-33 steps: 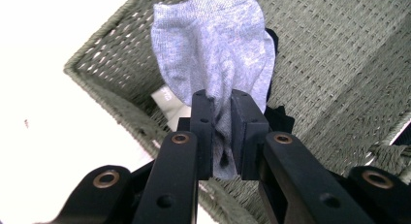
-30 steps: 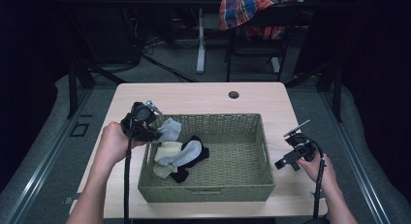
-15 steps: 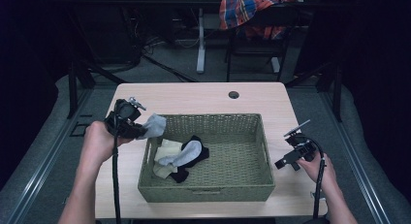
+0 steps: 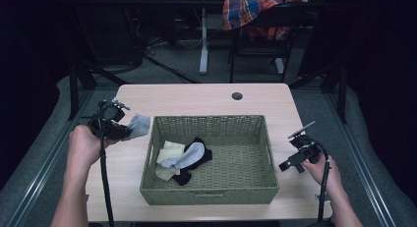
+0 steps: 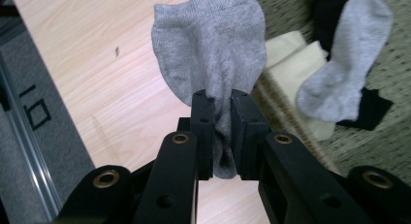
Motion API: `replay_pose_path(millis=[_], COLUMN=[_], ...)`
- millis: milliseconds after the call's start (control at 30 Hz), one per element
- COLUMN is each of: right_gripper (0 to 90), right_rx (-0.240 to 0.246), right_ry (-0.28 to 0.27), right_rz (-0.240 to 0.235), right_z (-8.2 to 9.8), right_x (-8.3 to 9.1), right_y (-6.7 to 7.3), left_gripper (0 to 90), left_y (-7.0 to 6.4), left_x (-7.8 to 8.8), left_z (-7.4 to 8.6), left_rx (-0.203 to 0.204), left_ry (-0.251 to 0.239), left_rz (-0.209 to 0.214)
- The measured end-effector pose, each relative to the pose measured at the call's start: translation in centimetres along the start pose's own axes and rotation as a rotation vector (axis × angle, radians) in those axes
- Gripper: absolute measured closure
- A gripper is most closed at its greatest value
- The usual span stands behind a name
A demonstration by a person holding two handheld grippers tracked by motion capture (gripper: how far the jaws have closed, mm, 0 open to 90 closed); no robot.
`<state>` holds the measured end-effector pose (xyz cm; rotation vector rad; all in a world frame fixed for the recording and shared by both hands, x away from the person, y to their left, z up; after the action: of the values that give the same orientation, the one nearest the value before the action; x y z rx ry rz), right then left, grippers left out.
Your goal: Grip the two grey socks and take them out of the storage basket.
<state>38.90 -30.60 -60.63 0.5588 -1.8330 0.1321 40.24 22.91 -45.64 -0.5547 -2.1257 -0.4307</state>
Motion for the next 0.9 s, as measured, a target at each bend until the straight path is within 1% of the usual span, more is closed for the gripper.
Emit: replay_pose_path(millis=[33, 133, 167, 200, 233, 467, 500, 533, 567, 667, 733, 800, 867, 900], right_gripper=[0.9, 0.9, 0.9, 0.9, 0.9, 0.9, 0.9, 0.9, 0.9, 0.9, 0.9, 0.9, 0.9, 0.9], right_rx=[0.011, 0.003, 0.004, 0.006, 0.006, 0.002, -0.016, -0.016, -0.015, 0.009, -0.002, 0.003, 0.004, 0.004], right_ry=[0.013, 0.002, 0.004, 0.005, 0.006, 0.002, -0.022, -0.021, -0.02, 0.008, -0.002, 0.001, 0.003, 0.003], right_rz=[0.001, 0.001, 0.0, 0.0, -0.001, -0.01, -0.009, -0.009, -0.009, -0.008, -0.016, -0.009, -0.005, -0.004], right_z=[0.0, 0.0, 0.0, 0.0, 0.0, 0.0, -0.1, -0.1, -0.1, 0.0, 0.0, 0.0, 0.0, 0.0], right_x=[0.1, 0.0, 0.0, 0.0, 0.0, 0.0, -0.2, -0.2, -0.2, 0.1, 0.0, 0.0, 0.1, 0.1], right_y=[-0.1, 0.0, 0.0, 0.0, 0.0, 0.0, 0.1, 0.1, 0.1, -0.1, 0.1, 0.0, 0.0, 0.0], left_gripper=[81.5, 81.5, 81.5, 81.5, 81.5, 81.5, 81.5, 81.5, 81.5, 81.5, 81.5, 81.4, 81.4, 81.4], left_y=[0.3, 1.2, 1.5, 1.8, 2.0, 3.6, 3.8, 4.0, 4.2, 4.9, 5.4, 6.0, 6.4, 6.5], left_x=[-0.1, -0.5, -0.6, -0.7, -0.9, -1.6, -1.8, -1.9, -2.1, -2.8, -3.4, -4.0, -4.7, -5.1], left_z=[0.2, 0.8, 1.0, 1.2, 1.4, 2.7, 2.8, 3.0, 3.2, 3.9, 4.5, 5.1, 5.8, 6.1], left_rx=[0.009, 0.033, 0.04, 0.05, 0.06, 0.107, 0.116, 0.123, 0.128, 0.155, 0.167, 0.178, 0.192, 0.206], left_ry=[0.003, 0.011, 0.02, 0.019, 0.022, 0.037, 0.036, 0.043, 0.047, 0.057, 0.061, 0.07, 0.084, 0.09], left_rz=[-0.001, -0.017, -0.015, -0.02, -0.017, -0.031, -0.037, -0.035, -0.041, -0.049, -0.056, -0.074, -0.08, -0.074])
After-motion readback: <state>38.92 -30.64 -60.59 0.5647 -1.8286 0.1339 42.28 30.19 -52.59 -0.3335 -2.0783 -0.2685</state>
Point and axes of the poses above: each handheld gripper's, and its own axes: x roughly backward along the jaws, z roughly out of its underside, y roughly to its left, the point moved 8 cm from there along -x, roughly forward along the jaws, and after that the axes turned 8 degrees about -y, right-handed, at the moved point
